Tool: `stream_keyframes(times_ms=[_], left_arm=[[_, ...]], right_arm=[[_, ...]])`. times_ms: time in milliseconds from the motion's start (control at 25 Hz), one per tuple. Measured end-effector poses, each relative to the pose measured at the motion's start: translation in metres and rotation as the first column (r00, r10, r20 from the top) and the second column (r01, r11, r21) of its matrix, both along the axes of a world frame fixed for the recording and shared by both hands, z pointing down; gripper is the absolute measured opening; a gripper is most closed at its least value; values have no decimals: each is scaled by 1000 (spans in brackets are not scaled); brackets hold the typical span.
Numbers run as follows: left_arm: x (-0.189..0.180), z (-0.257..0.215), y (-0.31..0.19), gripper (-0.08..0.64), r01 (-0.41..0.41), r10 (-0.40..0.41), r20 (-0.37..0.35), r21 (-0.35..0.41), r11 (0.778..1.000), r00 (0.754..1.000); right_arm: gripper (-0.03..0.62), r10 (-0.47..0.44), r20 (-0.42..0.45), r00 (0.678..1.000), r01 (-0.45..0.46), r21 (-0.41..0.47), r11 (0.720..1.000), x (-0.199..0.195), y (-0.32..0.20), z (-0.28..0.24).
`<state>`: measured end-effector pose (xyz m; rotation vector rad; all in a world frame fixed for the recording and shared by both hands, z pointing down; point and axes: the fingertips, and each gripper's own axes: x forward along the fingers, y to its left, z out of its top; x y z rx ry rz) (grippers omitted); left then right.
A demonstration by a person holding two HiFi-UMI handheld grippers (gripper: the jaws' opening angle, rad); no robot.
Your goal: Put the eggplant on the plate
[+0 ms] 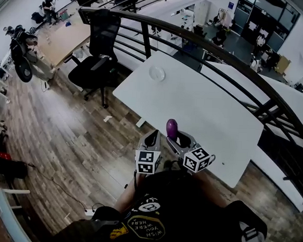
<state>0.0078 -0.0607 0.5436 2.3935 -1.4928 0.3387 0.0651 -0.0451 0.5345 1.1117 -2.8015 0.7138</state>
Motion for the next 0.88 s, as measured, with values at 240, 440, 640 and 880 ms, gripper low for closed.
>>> stream_keyframes(times_ms=[240,440,640,880], left_arm=[[24,10,-11,5,-17,19,37,-39,999,999],[21,25,-39,5,-26,31,55,-80,996,998],[4,17,-64,5,-30,33,64,-46,998,997],[-32,4,-99,5,-13,14,52,-17,1000,999]], right_arm=[[196,-18,20,1000,19,-61,998,15,-18,20],[196,-22,29,999,24,-92,995,12,-44,30],[196,-18,31,999,22,-106,994,-1,-64,32],[196,-16,6,1000,17,-67,998,-25,-109,18]])
